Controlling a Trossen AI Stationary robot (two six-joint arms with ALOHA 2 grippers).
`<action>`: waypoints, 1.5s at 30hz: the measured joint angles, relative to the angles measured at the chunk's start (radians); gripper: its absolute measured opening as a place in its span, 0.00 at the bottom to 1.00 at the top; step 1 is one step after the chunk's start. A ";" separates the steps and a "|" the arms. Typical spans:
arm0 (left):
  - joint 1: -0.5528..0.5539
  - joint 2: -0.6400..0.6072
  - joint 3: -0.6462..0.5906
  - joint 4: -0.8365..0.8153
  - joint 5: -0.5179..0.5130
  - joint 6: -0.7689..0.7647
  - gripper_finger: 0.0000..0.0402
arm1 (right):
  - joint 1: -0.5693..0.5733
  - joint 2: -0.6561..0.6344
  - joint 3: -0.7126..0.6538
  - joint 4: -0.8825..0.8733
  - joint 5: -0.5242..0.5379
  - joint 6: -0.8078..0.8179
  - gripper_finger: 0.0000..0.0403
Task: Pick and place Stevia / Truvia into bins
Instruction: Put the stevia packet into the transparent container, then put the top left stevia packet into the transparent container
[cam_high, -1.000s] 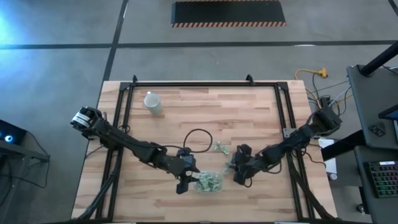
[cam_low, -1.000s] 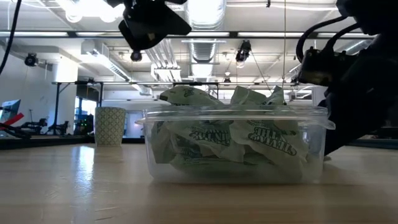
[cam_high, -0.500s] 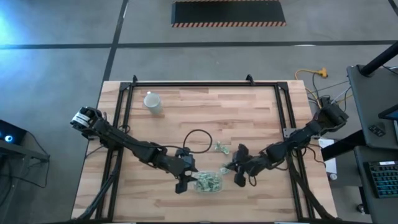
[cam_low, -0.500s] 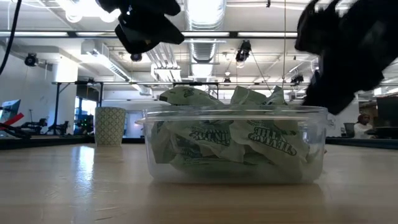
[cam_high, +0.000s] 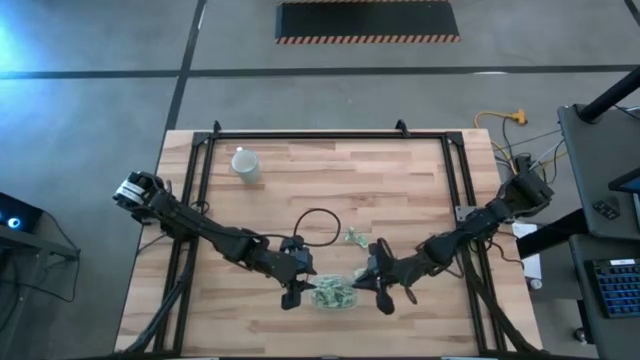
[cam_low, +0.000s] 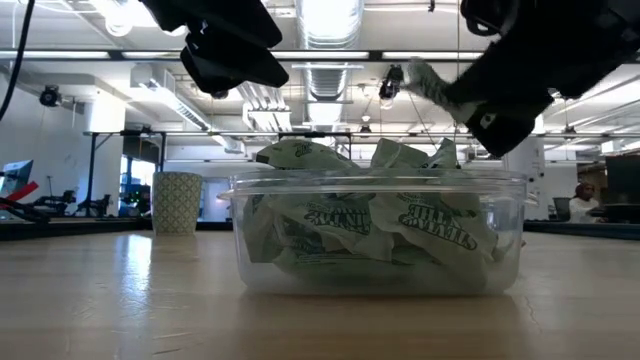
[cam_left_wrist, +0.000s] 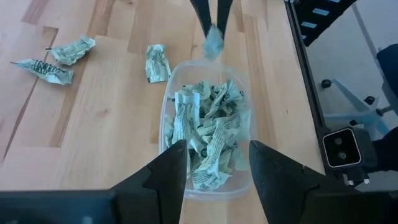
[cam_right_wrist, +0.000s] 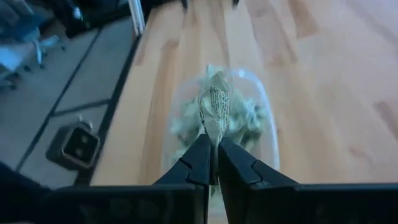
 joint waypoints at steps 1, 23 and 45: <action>0.000 0.000 0.000 -0.001 0.000 0.000 0.39 | 0.000 0.008 0.005 -0.018 -0.004 0.000 0.03; 0.002 0.000 -0.014 -0.044 -0.041 0.000 0.39 | -0.004 -0.020 0.050 -0.376 0.051 0.087 0.36; 0.397 0.029 -0.029 0.025 -0.021 0.142 0.39 | -0.010 -0.017 0.020 -0.452 0.124 -0.003 0.34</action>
